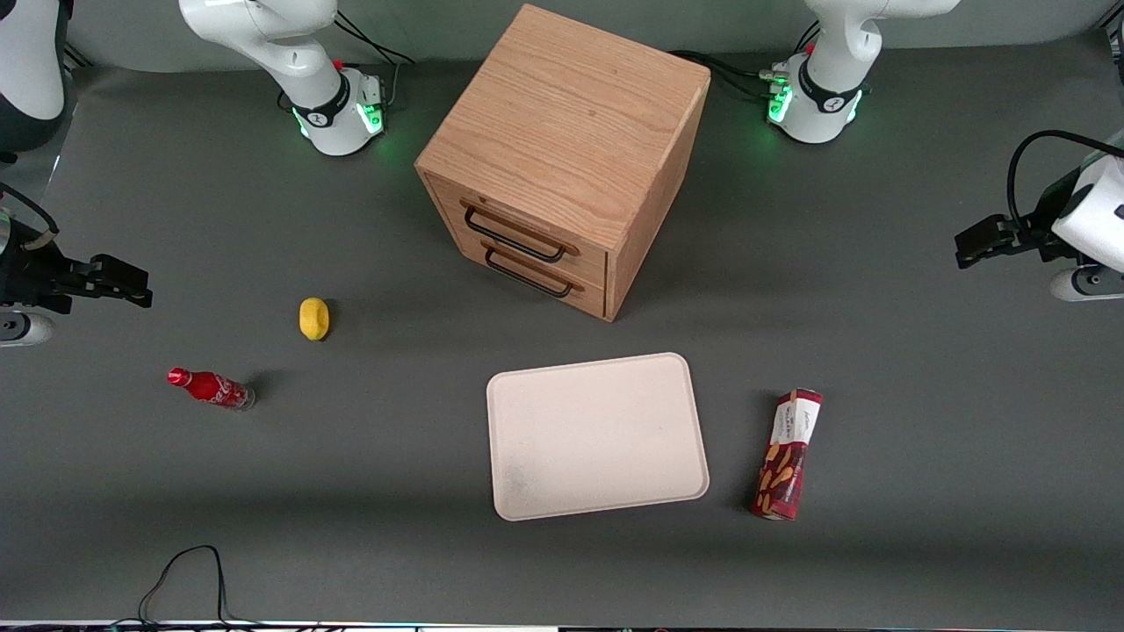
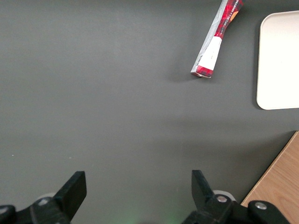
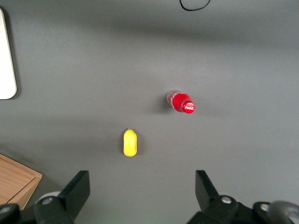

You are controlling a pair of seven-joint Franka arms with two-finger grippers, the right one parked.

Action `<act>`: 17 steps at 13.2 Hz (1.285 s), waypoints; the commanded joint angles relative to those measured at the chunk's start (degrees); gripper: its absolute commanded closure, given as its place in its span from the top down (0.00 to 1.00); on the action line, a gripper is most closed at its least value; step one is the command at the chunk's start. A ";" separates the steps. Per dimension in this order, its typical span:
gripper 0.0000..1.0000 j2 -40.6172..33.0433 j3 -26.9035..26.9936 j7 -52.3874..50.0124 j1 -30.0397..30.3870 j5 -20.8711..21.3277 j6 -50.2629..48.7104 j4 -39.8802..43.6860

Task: Place red cookie box on tray

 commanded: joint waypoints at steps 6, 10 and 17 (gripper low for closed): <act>1.00 -0.09 0.28 0.25 -0.47 -0.27 -3.04 1.62; 1.00 0.61 -0.51 0.08 -3.18 0.08 -3.83 1.97; 1.00 11.84 -11.14 2.01 -5.92 -0.53 -6.63 16.44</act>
